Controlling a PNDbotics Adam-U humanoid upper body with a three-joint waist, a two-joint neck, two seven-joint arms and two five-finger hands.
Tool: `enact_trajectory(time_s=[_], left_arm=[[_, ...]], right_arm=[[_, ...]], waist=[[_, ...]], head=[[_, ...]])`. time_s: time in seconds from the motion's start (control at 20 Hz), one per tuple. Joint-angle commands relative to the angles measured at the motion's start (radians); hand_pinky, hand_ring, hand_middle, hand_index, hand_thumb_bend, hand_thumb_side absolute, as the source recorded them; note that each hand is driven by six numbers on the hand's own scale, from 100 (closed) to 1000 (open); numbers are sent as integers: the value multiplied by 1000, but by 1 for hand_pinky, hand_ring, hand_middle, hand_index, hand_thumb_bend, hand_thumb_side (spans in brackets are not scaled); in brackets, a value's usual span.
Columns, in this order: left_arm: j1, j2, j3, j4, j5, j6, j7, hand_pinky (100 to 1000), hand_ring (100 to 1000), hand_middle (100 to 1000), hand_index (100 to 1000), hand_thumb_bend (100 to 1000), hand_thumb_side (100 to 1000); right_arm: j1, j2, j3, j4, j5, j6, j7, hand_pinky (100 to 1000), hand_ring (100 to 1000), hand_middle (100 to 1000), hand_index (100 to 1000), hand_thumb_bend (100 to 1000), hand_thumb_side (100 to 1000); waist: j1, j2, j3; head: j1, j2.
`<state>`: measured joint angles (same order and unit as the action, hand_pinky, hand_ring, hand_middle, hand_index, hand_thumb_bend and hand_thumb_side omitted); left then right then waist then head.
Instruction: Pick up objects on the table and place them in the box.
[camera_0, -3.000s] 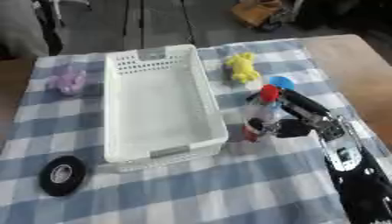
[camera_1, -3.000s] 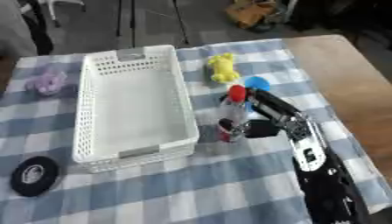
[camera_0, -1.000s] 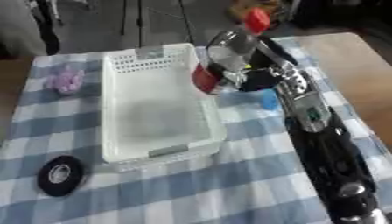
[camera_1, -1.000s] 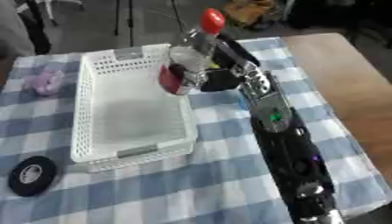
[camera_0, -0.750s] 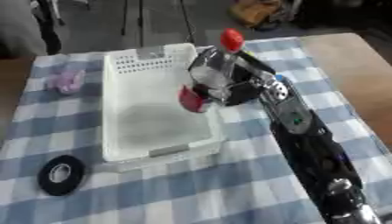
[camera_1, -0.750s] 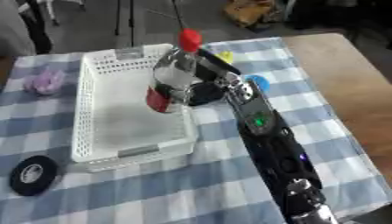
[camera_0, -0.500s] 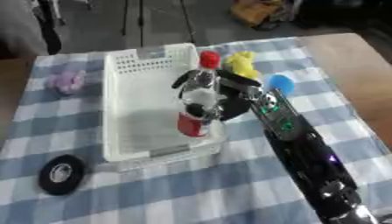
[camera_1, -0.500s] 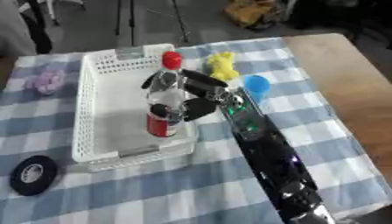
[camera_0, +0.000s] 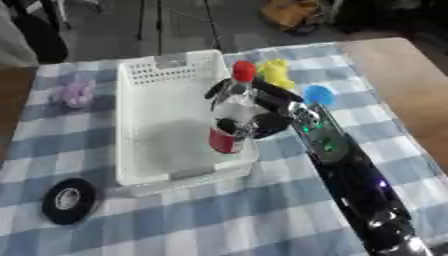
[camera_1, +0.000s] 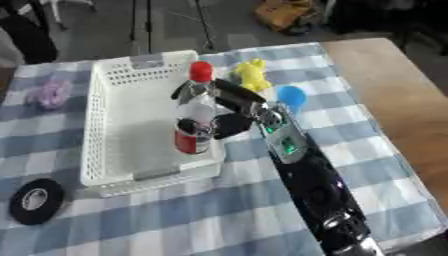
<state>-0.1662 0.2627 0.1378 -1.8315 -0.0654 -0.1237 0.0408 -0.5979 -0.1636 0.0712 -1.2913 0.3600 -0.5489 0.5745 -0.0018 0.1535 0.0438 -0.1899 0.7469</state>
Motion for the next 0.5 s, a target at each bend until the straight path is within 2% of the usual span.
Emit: enact_trajectory(time_s=[0.05, 0.1, 0.15, 0.3, 0.4, 0.45, 0.5], left_arm=[[-6, 20, -2, -12, 4, 0, -1, 438, 937, 883, 865, 563, 951], [-7, 20, -2, -12, 4, 0, -1, 438, 937, 883, 865, 563, 951], [-7, 21, -3, -12, 4, 0, -1, 437, 937, 883, 864, 563, 950], [-8, 19, -9, -11, 5, 0, -7, 438, 937, 883, 865, 562, 951], [-8, 17, -10, -11, 6, 0, -9, 438, 937, 883, 865, 562, 951], [-8, 16, -9, -11, 6, 0, -8, 437, 937, 883, 864, 562, 951], [-7, 17, -8, -11, 6, 0, -7, 437, 937, 883, 864, 562, 951]], right_arm=[[-18, -12, 15, -33, 33, -90, 82, 987, 852, 893, 968, 536, 663], [-24, -12, 22, -33, 47, -108, 107, 987, 852, 893, 968, 536, 663], [-41, -10, 32, -36, 71, -134, 137, 1000, 940, 979, 1000, 663, 762], [-110, 22, 55, -37, 177, -241, 222, 1000, 956, 995, 1000, 656, 786], [-127, 34, 53, -23, 205, -275, 230, 1000, 957, 996, 1000, 655, 788], [-141, 39, 50, -26, 221, -289, 222, 1000, 978, 1000, 1000, 636, 835], [-150, 43, 47, -34, 246, -301, 206, 1000, 978, 1000, 1000, 636, 835]], waist=[[0, -86, 1], [-1, -86, 2], [-1, -87, 3], [-1, -90, 6], [-2, -91, 7], [-2, -90, 14], [-3, -89, 20]], head=[[-3, -4], [-3, -5], [-4, -5], [-10, 1], [-11, 1], [-12, -6], [-13, -11]])
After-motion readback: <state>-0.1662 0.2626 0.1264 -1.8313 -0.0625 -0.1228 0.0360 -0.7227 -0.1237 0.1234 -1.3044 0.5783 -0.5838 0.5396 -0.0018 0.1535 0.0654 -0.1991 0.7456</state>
